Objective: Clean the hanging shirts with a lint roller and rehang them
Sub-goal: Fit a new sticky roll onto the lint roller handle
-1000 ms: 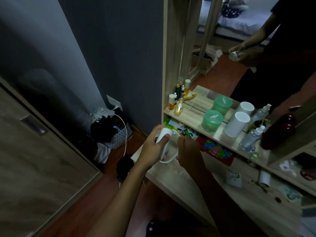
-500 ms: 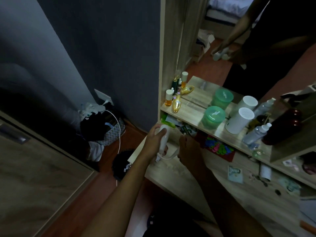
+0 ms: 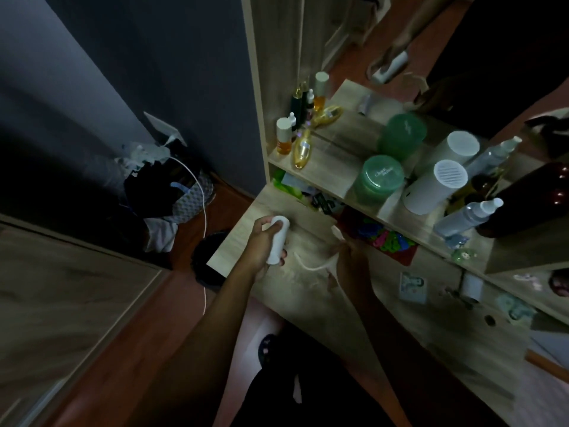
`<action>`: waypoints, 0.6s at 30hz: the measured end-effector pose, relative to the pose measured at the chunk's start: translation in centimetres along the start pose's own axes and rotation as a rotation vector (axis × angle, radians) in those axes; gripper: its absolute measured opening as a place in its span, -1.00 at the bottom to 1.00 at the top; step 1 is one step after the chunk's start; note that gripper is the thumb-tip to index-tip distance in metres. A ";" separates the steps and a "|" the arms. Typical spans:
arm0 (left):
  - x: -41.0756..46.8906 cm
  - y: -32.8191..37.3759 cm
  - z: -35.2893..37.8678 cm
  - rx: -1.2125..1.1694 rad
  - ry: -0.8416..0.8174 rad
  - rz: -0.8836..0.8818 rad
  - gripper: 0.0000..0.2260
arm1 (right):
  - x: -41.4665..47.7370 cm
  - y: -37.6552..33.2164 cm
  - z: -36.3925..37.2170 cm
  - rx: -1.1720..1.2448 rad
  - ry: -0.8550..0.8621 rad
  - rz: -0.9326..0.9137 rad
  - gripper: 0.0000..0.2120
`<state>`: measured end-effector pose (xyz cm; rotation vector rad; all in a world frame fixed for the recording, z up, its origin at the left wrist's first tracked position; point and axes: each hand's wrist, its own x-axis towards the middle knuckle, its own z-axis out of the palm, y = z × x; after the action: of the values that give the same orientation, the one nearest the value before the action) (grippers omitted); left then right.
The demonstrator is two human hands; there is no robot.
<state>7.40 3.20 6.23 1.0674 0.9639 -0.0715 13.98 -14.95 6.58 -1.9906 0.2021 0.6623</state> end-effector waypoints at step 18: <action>2.0 -3.0 2.9 0.130 0.068 -0.134 -0.72 | 8.0 5.9 4.5 -0.248 -0.072 0.086 -0.67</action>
<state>9.05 0.18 3.09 1.1292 1.1034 -0.2114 16.57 -12.94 -3.81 -2.1999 0.1691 0.8467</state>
